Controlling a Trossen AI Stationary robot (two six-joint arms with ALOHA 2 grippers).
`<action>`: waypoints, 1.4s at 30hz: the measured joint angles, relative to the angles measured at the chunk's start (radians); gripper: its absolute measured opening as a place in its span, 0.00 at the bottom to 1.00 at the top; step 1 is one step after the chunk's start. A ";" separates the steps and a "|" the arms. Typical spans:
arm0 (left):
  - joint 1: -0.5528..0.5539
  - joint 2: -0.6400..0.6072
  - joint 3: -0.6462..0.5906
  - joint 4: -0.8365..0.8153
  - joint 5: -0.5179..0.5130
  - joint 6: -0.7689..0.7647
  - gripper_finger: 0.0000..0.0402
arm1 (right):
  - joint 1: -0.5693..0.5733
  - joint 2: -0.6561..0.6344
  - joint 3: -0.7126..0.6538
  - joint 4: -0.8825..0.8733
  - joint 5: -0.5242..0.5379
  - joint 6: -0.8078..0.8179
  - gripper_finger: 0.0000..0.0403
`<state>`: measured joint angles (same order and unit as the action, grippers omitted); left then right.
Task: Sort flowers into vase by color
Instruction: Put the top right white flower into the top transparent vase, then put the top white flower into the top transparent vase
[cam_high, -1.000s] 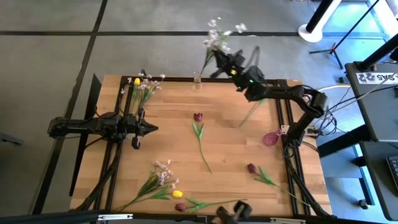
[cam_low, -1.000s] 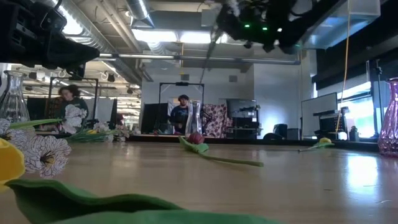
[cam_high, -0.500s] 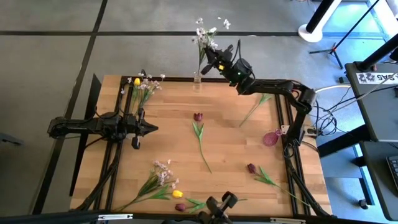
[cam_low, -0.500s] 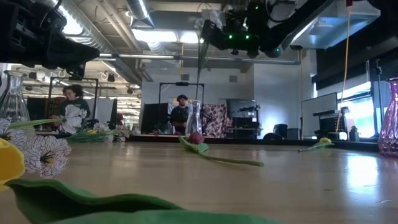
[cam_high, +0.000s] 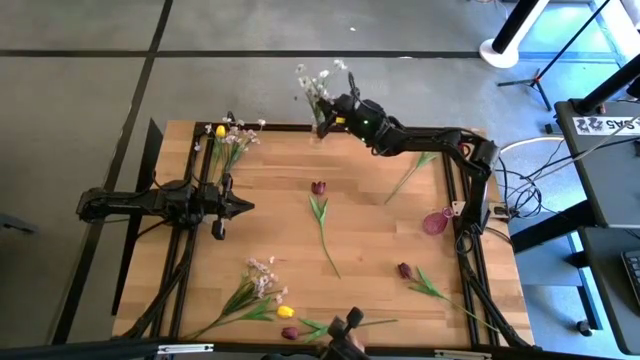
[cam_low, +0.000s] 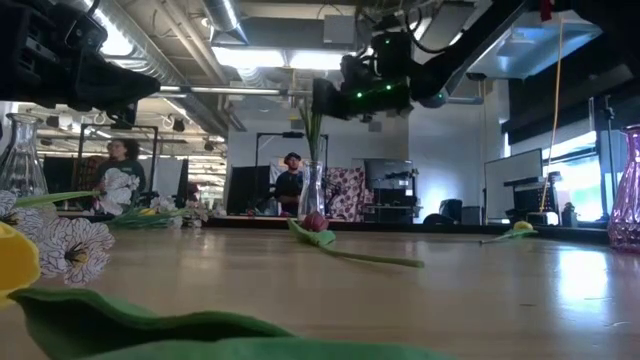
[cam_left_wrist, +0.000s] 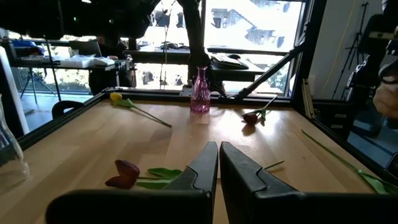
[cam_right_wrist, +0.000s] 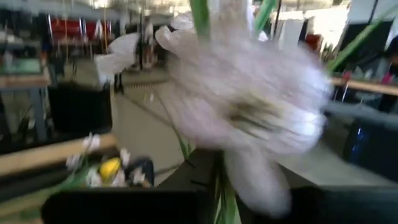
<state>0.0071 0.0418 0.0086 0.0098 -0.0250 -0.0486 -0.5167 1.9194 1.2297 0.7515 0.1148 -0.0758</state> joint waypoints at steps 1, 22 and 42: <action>0.000 0.000 0.000 0.000 0.000 0.000 0.04 | 0.000 0.000 0.000 -0.019 -0.008 0.000 0.14; 0.000 0.019 0.005 0.311 -0.260 -0.211 0.04 | 0.000 -0.324 0.001 -0.471 -0.031 -0.072 0.69; 0.363 0.822 0.597 -0.525 -0.531 -0.509 0.03 | 0.449 -0.480 0.001 -0.823 0.432 -0.200 0.63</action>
<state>0.3701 0.8635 0.6059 -0.5157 -0.5560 -0.5573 -0.0677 1.4392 1.2304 -0.0718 0.5466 -0.2759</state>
